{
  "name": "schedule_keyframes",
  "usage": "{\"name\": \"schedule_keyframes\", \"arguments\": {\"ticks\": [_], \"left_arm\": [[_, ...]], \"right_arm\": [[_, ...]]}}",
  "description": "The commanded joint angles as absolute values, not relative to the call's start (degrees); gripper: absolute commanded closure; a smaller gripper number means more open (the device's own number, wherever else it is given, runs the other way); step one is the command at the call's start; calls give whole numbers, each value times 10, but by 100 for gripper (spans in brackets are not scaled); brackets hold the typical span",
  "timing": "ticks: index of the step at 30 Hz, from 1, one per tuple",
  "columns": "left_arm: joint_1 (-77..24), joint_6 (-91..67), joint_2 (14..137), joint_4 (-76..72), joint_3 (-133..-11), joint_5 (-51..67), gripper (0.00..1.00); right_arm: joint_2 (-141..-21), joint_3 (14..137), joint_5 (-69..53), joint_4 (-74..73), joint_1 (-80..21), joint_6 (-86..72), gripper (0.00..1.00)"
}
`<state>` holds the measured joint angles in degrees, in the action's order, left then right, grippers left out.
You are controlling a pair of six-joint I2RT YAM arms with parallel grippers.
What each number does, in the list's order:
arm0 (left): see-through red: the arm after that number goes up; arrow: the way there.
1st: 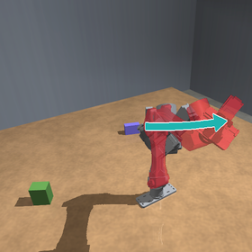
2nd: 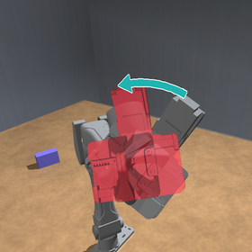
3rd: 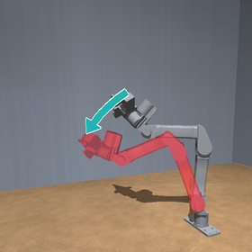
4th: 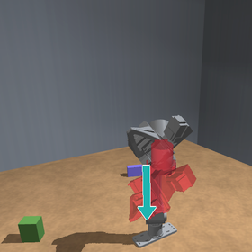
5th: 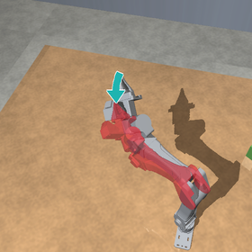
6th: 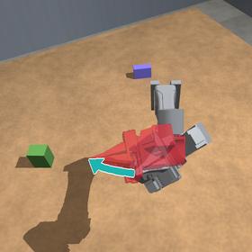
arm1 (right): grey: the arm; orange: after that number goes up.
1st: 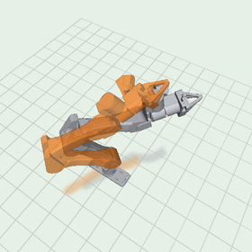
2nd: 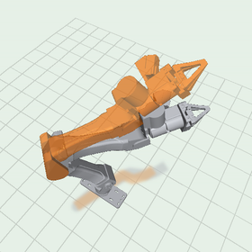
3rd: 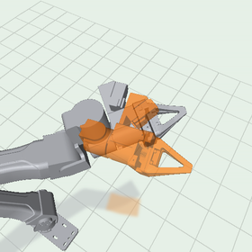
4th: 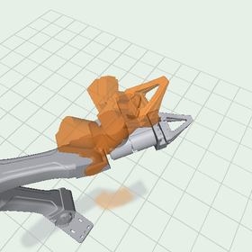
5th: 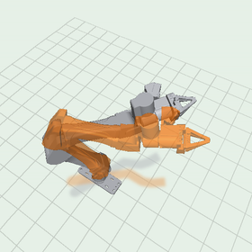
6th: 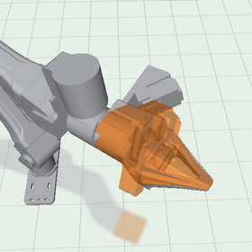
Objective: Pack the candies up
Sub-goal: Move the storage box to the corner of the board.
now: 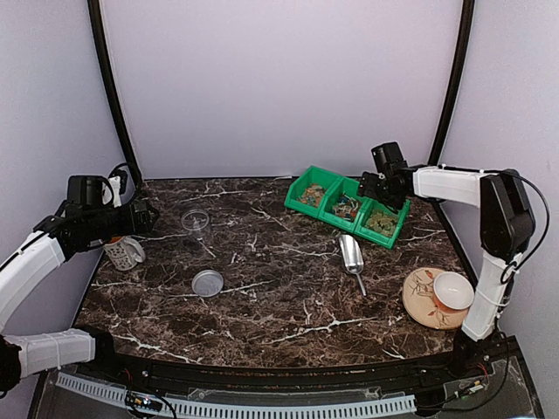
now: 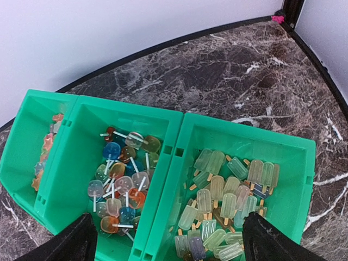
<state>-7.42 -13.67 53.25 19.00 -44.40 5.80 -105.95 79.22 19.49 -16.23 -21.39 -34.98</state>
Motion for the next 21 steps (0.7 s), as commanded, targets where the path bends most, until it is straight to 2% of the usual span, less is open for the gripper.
{"name": "schedule_keyframes", "arguments": {"ticks": [1, 11, 21], "left_arm": [[-77, -138, 526, 183, -433, 65, 1], [-76, -139, 528, 181, -432, 65, 1], [-69, -141, 527, 180, -432, 72, 1]], "right_arm": [[-1092, 817, 223, -144, -217, -380, 10], [-1158, 867, 208, -148, -218, -390, 19], [-1190, 887, 196, -152, -224, -383, 40]]}}
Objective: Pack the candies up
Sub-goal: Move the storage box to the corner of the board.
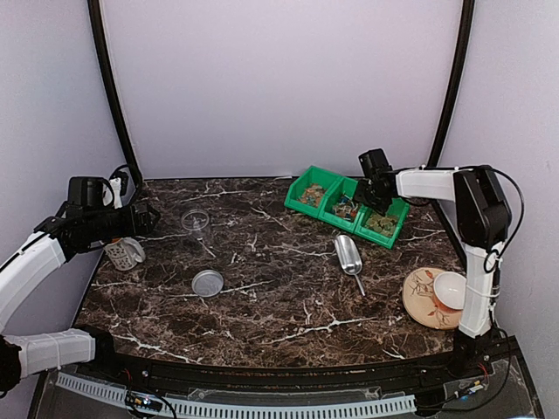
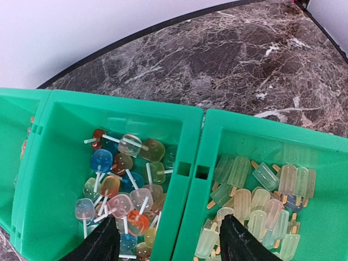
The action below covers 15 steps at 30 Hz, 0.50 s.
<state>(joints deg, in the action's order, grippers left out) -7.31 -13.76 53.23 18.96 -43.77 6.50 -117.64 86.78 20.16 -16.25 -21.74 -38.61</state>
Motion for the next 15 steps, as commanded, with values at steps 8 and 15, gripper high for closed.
{"name": "schedule_keyframes", "arguments": {"ticks": [8, 15], "left_arm": [[-66, -142, 524, 178, -431, 76, 1], [-66, -143, 523, 178, -430, 78, 1]], "right_arm": [[-1197, 891, 199, -155, -235, -374, 60], [-1207, 906, 197, -160, -246, -362, 71]]}}
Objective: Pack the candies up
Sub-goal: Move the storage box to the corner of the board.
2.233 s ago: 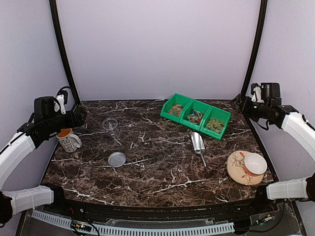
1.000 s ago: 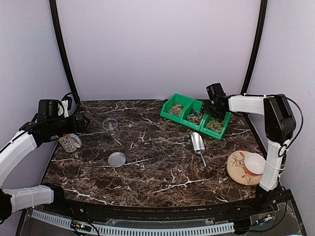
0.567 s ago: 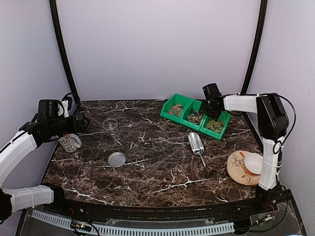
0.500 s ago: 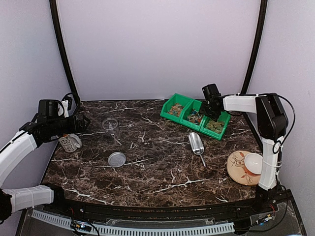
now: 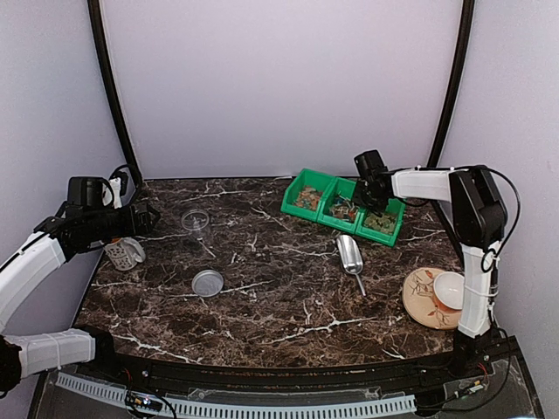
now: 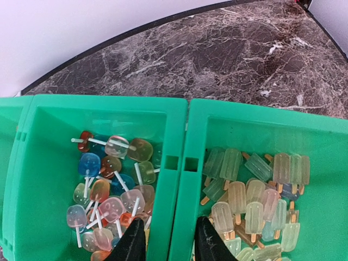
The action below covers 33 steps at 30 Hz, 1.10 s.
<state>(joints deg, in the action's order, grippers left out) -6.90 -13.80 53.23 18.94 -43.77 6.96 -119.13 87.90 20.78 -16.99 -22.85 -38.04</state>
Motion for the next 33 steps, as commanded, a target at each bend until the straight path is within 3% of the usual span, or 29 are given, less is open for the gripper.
{"name": "schedule_keyframes", "arguments": {"ticks": [1, 33], "left_arm": [[-65, -143, 523, 178, -430, 77, 1], [-64, -143, 528, 176, -429, 86, 1]], "right_arm": [[-1209, 910, 197, -162, -248, -359, 72], [-1353, 1125, 139, -213, -321, -297, 74]]}}
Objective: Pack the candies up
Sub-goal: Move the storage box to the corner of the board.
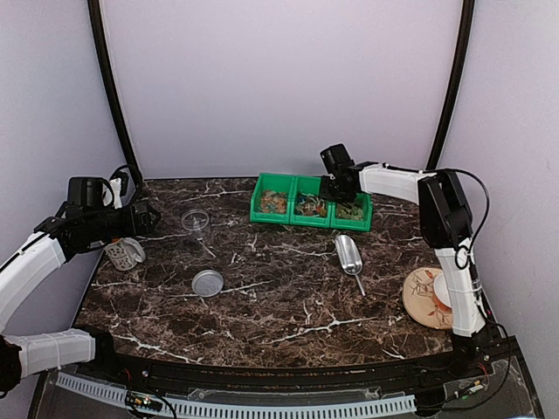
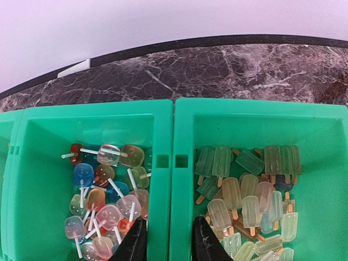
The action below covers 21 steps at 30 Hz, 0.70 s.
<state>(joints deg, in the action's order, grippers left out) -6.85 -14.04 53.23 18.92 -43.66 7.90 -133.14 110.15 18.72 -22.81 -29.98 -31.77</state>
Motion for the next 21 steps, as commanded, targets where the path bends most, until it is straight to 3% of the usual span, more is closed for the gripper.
{"name": "schedule_keyframes", "arguments": {"ticks": [1, 21], "left_arm": [[-64, -143, 529, 177, -428, 86, 1], [-64, -143, 543, 176, -429, 95, 1]], "right_arm": [[-1356, 1127, 133, -208, -324, -290, 74], [-1386, 1152, 41, -169, -376, -163, 72]]}}
